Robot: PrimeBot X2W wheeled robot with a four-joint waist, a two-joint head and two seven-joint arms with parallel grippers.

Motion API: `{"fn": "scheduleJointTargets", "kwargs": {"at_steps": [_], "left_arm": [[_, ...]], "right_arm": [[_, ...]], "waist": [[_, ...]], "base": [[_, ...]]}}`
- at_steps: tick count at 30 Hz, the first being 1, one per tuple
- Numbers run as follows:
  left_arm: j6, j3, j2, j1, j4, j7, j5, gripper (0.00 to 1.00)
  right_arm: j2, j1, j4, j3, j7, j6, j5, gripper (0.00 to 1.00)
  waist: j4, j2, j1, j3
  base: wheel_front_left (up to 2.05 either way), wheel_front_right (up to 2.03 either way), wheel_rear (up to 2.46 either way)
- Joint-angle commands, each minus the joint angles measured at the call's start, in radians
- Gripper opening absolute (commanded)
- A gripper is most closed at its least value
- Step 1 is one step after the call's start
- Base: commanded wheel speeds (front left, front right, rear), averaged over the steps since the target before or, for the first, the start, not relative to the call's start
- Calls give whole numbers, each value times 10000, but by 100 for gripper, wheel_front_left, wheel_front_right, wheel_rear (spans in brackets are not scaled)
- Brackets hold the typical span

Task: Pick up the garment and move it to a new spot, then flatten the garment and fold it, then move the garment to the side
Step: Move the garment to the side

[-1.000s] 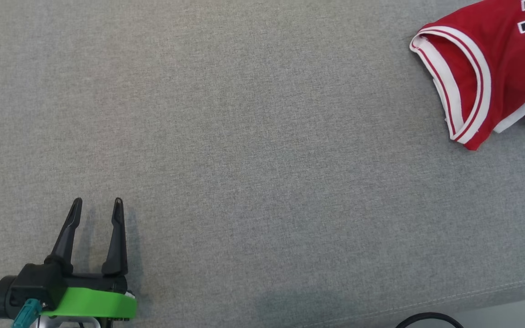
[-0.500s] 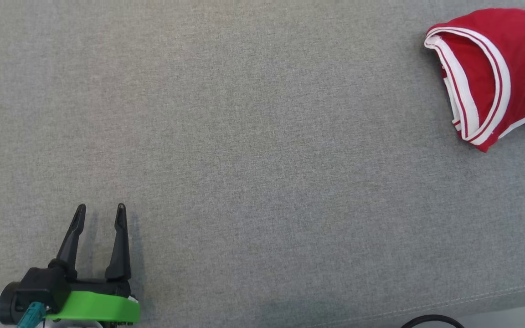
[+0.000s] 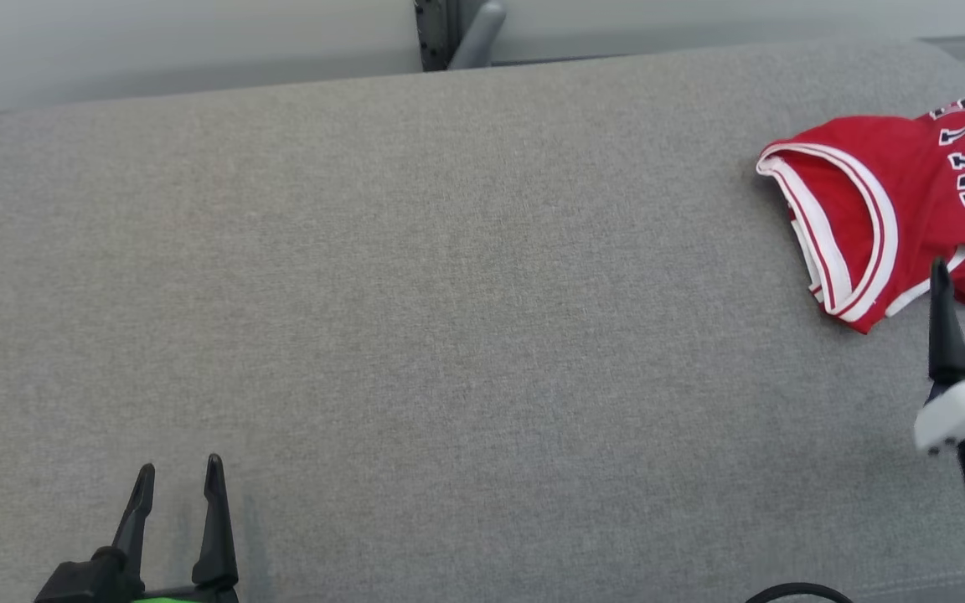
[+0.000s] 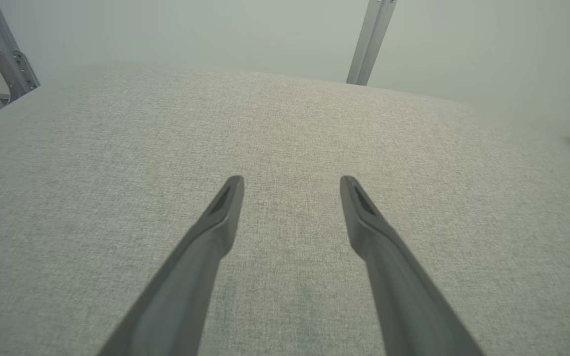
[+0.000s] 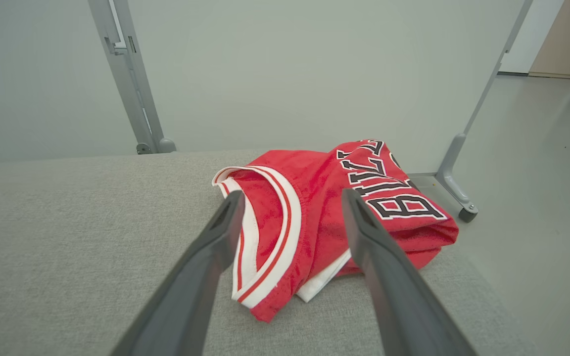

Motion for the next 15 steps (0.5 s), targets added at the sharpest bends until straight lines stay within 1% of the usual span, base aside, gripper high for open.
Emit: {"fn": "scheduleJointTargets", "kwargs": {"at_steps": [1, 2, 4, 6, 8, 10, 11, 12, 15], "left_arm": [[73, 61, -14, 299, 62, -24, 131, 100], [91, 71, -23, 369, 84, -26, 177, 100], [149, 73, -37, 532, 157, -24, 282, 100], [217, 85, -44, 643, 294, -24, 427, 100], [228, 110, -46, 674, 405, -26, 479, 100], [210, 115, -47, 652, 497, -24, 482, 100], [179, 75, -48, 589, 490, -26, 396, 100], [123, -40, -48, 460, 510, -26, 339, 100], [77, -148, -48, 297, 623, -26, 257, 100]], "right_arm": [[477, 803, -115, -319, -407, -12, -158, 100], [677, 1205, -210, -377, -634, -8, -391, 100], [1276, 1842, -308, -535, -1001, -12, -557, 100], [1623, 2377, -296, -615, -1205, -17, -1047, 100], [2106, 2744, -112, -539, -1289, -12, -1395, 100], [2338, 2908, -17, -380, -1331, -14, -1746, 100], [2415, 2963, -164, -339, -1339, -12, -1942, 100], [2625, 3227, -373, -257, -1333, -12, -2177, 100], [2820, 3517, -696, -94, -1337, -12, -2593, 100]], "waist": [[650, 2, 1, -1095], [710, 2, 1, -1217], [780, 2, 1, -1431], [832, 2, 1, -1571], [868, 2, 1, -1693], [892, 2, 1, -1770], [920, 2, 1, -1809], [989, 2, 1, -1890], [1079, 2, 1, -2035]], "base": [[0, 0, 0], [0, 0, 0], [0, 0, 0], [0, 0, 0], [0, 0, 0], [0, 0, 0], [0, 0, 0], [0, 0, 0], [0, 0, 0]]}}
